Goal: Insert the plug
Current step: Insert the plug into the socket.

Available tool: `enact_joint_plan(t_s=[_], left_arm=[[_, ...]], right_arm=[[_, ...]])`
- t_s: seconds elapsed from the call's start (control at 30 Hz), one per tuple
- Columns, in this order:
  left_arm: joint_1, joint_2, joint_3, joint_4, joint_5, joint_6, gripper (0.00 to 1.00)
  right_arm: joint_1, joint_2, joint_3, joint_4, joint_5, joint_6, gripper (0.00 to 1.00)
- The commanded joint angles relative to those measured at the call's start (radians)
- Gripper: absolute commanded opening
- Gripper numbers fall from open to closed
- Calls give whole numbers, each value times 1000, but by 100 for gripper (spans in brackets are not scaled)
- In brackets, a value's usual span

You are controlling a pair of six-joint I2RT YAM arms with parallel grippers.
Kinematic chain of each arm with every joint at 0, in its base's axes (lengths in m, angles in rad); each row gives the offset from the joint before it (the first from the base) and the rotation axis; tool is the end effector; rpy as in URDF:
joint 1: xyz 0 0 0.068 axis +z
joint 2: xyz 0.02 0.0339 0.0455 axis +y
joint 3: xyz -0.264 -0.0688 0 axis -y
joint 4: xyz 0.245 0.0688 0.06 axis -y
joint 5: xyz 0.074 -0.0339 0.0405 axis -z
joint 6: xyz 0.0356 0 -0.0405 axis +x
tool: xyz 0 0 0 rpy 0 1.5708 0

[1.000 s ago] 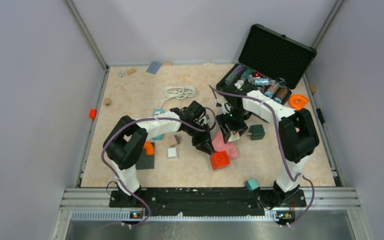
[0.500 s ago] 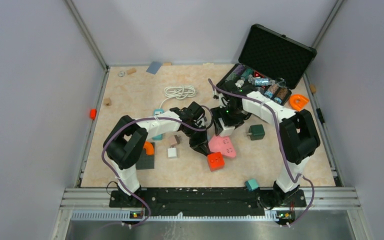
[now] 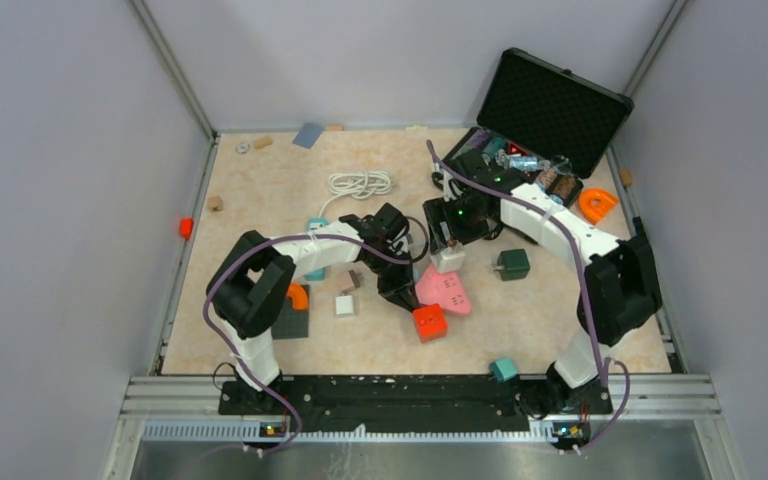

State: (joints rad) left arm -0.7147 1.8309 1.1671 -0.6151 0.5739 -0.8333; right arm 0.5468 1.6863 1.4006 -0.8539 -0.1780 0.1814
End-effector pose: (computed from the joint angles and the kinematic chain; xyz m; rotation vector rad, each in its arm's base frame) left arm 0.2500 -0.2425 0.1654 0.0449 -2.8139 0.8822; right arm 0.2940 0.1863 0.2652 -0.5560 2.7114 0.4466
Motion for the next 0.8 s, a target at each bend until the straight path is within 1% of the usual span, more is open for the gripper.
enact_joint_plan(t_s=[0.0, 0.07, 0.1, 0.33, 0.4, 0.43, 0.5, 0.57, 0.67, 0.77], left_arm=[[11, 89, -33, 51, -318, 45, 15], [11, 89, -32, 51, -318, 44, 15], [11, 90, -31, 51, -318, 44, 15], [11, 86, -32, 51, -318, 43, 14], [11, 86, -33, 51, -318, 41, 14], [10, 85, -33, 51, -318, 41, 14], [10, 86, -32, 52, -319, 41, 14], [11, 86, -33, 51, -320, 41, 14], [11, 86, -33, 51, -319, 41, 14], [11, 86, -33, 51, -319, 40, 14]], right_arm=[[-7, -62, -12, 34, -7, 18, 71], [-7, -69, -32, 38, -18, 18, 64], [-6, -71, -43, 41, -20, 17, 63], [-7, -87, -110, 48, -7, 1, 63], [-7, -93, -121, 55, -2, 4, 58], [-7, -94, -125, 55, 2, 6, 54], [-7, -88, -129, 55, 5, 10, 43], [-7, -79, -130, 55, 5, 11, 24], [-7, -63, -126, 52, 16, 17, 0], [2, -45, -111, 27, 61, 10, 0]])
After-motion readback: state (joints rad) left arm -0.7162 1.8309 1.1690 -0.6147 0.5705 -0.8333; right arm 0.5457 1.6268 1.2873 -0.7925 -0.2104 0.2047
